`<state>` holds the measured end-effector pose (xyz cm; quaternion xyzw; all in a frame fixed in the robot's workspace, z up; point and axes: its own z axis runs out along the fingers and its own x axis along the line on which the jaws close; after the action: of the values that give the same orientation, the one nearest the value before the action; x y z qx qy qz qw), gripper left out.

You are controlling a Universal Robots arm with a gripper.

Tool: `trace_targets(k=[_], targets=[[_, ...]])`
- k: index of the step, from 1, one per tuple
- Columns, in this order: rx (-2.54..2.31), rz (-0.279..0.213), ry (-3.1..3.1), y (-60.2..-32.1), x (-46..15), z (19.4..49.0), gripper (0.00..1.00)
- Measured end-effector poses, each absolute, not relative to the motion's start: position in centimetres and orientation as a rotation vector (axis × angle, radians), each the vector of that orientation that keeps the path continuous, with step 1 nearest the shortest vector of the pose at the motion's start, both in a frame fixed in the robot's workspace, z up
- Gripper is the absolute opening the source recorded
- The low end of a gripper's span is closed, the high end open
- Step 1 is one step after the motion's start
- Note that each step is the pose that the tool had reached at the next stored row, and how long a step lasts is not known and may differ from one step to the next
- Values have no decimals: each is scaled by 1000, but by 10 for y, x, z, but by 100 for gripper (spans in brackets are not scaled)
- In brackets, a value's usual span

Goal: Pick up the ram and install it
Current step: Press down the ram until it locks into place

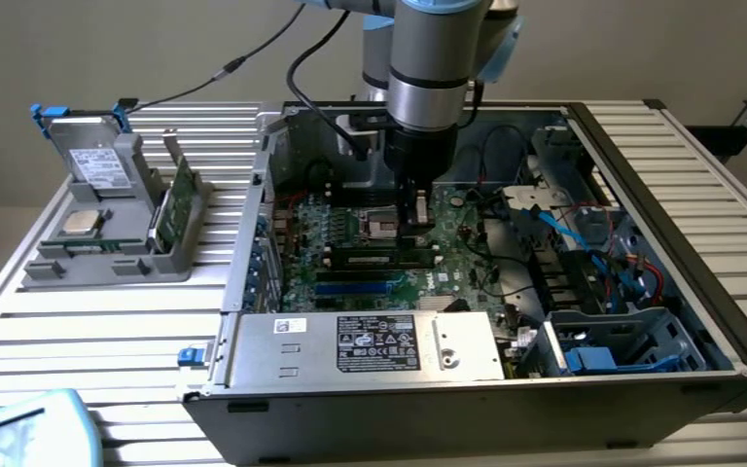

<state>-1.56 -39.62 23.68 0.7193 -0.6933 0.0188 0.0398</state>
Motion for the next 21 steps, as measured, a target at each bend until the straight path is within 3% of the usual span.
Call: trace_targets(k=[21], targets=[[2204, 58, -2125, -396, -15, 225, 11]])
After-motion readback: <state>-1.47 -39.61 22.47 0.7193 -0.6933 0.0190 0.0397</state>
